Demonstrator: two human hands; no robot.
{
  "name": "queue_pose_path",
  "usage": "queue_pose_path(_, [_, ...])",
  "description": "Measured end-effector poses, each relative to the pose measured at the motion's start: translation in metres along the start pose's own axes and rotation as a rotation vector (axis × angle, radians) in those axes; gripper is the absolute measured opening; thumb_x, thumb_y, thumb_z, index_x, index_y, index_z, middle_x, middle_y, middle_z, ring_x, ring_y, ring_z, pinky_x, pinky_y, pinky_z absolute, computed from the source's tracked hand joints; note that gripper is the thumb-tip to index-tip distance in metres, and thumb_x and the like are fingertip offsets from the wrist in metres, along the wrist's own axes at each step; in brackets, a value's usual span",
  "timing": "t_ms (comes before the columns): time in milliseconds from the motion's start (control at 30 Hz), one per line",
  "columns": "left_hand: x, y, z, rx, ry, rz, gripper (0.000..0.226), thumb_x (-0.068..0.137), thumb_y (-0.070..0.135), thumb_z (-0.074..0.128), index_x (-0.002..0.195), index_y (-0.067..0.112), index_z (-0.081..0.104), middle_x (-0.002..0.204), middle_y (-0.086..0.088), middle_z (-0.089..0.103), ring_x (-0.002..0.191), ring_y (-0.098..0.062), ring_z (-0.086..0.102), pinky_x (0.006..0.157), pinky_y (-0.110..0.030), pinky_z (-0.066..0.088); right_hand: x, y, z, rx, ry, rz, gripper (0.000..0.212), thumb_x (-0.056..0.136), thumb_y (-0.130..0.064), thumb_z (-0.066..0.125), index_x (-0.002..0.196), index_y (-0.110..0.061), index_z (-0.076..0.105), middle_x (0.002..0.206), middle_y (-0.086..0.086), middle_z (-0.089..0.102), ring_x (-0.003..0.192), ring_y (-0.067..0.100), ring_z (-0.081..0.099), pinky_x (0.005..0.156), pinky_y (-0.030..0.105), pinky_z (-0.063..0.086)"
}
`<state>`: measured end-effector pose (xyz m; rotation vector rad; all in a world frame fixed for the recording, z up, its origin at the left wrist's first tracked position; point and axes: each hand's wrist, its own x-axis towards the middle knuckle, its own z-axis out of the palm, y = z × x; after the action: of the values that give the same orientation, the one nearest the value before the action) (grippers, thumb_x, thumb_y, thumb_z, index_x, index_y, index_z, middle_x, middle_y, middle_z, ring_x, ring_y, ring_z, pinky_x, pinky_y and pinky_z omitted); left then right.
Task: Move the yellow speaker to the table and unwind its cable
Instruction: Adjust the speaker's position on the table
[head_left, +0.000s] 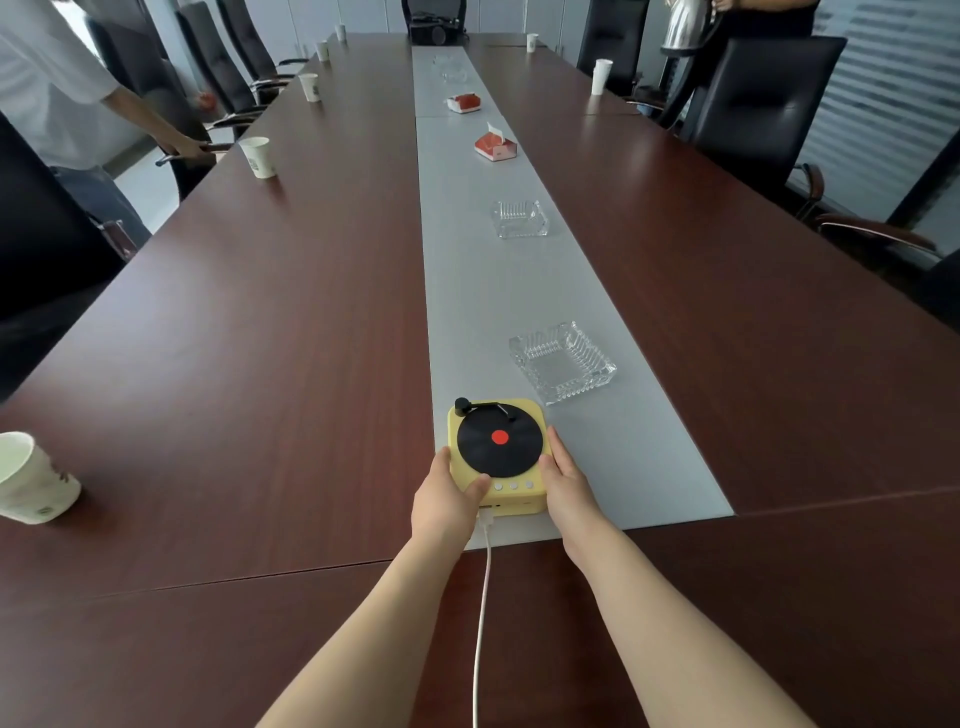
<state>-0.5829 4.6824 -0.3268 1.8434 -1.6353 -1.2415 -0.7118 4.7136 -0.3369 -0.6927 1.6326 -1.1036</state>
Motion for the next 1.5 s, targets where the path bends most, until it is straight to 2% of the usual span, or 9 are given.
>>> queue_pose_path(233, [0.001, -0.003, 0.0, -0.008, -0.011, 0.003, 0.068, 0.091, 0.033, 0.056, 0.148, 0.018, 0.022, 0.137, -0.005, 0.052, 0.12, -0.025, 0.053, 0.083, -0.028, 0.041, 0.0, 0.0, -0.001, -0.003, -0.003, -0.003, 0.048, 0.104, -0.025, 0.027, 0.15, -0.036, 0.017, 0.159, -0.006, 0.019, 0.146, 0.016, 0.019, 0.115, 0.034, 0.021])
queue_pose_path(500, [0.002, -0.013, -0.002, -0.07, -0.073, 0.016, 0.073, 0.088, 0.037, 0.06, 0.149, 0.024, 0.022, 0.13, 0.0, 0.057, 0.119, -0.021, 0.054, 0.092, -0.031, 0.044, 0.0, -0.001, -0.002, -0.028, -0.008, 0.005, 0.048, 0.104, -0.026, 0.027, 0.15, -0.036, 0.017, 0.159, -0.006, 0.019, 0.146, 0.016, 0.018, 0.116, 0.035, 0.021])
queue_pose_path(767, [0.0, -0.015, -0.001, -0.135, -0.092, 0.006, 0.071, 0.09, 0.036, 0.057, 0.149, 0.028, 0.018, 0.096, 0.004, 0.056, 0.094, -0.017, 0.054, 0.081, -0.026, 0.04, 0.002, 0.001, -0.001, -0.097, 0.016, 0.019, 0.051, 0.103, -0.029, 0.026, 0.152, -0.032, 0.01, 0.16, -0.002, 0.017, 0.146, 0.019, 0.018, 0.116, 0.036, 0.02])
queue_pose_path(933, [0.002, -0.02, -0.001, -0.165, -0.116, 0.011, 0.071, 0.09, 0.037, 0.057, 0.149, 0.031, 0.018, 0.103, -0.004, 0.061, 0.095, -0.019, 0.056, 0.081, -0.025, 0.04, 0.003, 0.002, 0.001, -0.144, 0.049, 0.023, 0.049, 0.103, -0.028, 0.027, 0.151, -0.019, 0.021, 0.156, 0.002, 0.029, 0.143, 0.019, 0.027, 0.113, 0.031, 0.023])
queue_pose_path(1067, [0.004, -0.025, 0.0, -0.199, -0.122, 0.022, 0.071, 0.09, 0.036, 0.057, 0.15, 0.031, 0.019, 0.128, -0.001, 0.059, 0.114, -0.018, 0.056, 0.087, -0.024, 0.039, 0.002, 0.0, 0.001, -0.151, 0.054, 0.024, 0.048, 0.103, -0.028, 0.027, 0.15, -0.018, 0.024, 0.154, 0.003, 0.032, 0.142, 0.019, 0.029, 0.112, 0.03, 0.025])
queue_pose_path(1133, [0.004, -0.027, 0.0, -0.231, -0.124, 0.029, 0.07, 0.091, 0.035, 0.056, 0.15, 0.031, 0.019, 0.134, 0.002, 0.056, 0.117, -0.014, 0.053, 0.089, -0.023, 0.038, 0.001, 0.0, 0.0, -0.147, 0.048, 0.018, 0.048, 0.103, -0.028, 0.027, 0.15, -0.018, 0.023, 0.154, 0.002, 0.031, 0.142, 0.019, 0.028, 0.111, 0.03, 0.025])
queue_pose_path(1267, [0.003, -0.028, 0.0, -0.243, -0.127, 0.049, 0.068, 0.092, 0.035, 0.054, 0.15, 0.03, 0.018, 0.137, 0.003, 0.053, 0.121, -0.014, 0.05, 0.088, -0.021, 0.035, 0.001, 0.002, 0.0, -0.135, 0.047, 0.015, 0.048, 0.103, -0.028, 0.028, 0.15, -0.019, 0.024, 0.155, 0.002, 0.031, 0.142, 0.019, 0.028, 0.112, 0.031, 0.025])
queue_pose_path(1400, [0.003, -0.031, 0.002, -0.231, -0.117, 0.067, 0.069, 0.092, 0.036, 0.054, 0.15, 0.031, 0.017, 0.135, 0.004, 0.054, 0.111, -0.008, 0.049, 0.088, -0.021, 0.035, 0.003, 0.004, -0.001, -0.122, 0.041, 0.014, 0.047, 0.103, -0.028, 0.028, 0.149, -0.019, 0.026, 0.154, 0.002, 0.033, 0.142, 0.019, 0.029, 0.111, 0.03, 0.026])
queue_pose_path(1500, [0.005, -0.034, 0.004, -0.214, -0.107, 0.068, 0.069, 0.091, 0.04, 0.054, 0.149, 0.034, 0.016, 0.134, 0.005, 0.055, 0.12, -0.014, 0.051, 0.092, -0.025, 0.038, 0.003, 0.005, -0.002, -0.118, 0.033, 0.014, 0.047, 0.103, -0.029, 0.028, 0.149, -0.02, 0.026, 0.153, 0.002, 0.033, 0.141, 0.019, 0.029, 0.111, 0.031, 0.026])
